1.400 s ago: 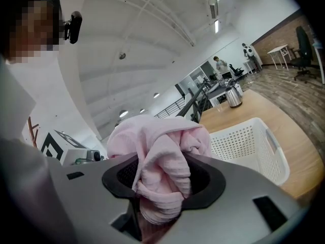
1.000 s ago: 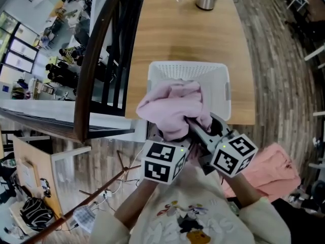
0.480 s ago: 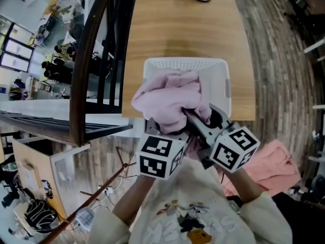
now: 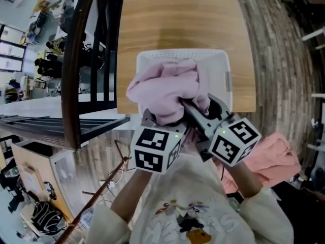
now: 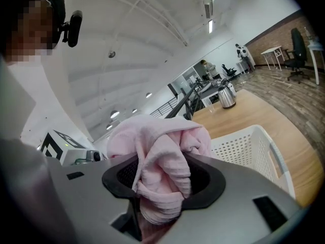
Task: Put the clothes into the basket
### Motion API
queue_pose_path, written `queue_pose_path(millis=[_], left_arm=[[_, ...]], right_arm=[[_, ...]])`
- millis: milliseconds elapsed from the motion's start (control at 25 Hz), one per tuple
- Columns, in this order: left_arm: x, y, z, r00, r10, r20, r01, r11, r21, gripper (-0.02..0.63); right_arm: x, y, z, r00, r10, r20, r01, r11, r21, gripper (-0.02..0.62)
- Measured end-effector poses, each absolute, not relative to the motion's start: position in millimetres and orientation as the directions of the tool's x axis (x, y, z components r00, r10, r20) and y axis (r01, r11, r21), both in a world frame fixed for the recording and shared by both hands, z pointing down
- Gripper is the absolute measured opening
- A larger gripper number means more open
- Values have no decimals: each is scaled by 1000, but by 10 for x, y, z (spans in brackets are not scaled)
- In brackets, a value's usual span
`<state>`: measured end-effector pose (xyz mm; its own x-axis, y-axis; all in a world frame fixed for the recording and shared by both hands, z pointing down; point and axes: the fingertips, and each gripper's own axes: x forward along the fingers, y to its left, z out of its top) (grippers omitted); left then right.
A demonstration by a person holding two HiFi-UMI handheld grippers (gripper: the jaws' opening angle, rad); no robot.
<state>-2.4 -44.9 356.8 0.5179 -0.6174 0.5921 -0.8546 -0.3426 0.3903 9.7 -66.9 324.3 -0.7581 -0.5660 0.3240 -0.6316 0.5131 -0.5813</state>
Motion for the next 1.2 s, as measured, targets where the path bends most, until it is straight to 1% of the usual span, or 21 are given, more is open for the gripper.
queue_pose_path(millis=[320, 1200], left_arm=[[-129, -546, 3773, 534, -602, 594, -844, -338, 416, 293], [-136, -917, 4181, 570, -529, 629, -820, -329, 468, 295]], right_arm=[[-12, -775, 3452, -746, -564, 353, -649, 501, -572, 206], [-6, -1167, 3892, -706, -554, 442, -695, 418, -585, 206]])
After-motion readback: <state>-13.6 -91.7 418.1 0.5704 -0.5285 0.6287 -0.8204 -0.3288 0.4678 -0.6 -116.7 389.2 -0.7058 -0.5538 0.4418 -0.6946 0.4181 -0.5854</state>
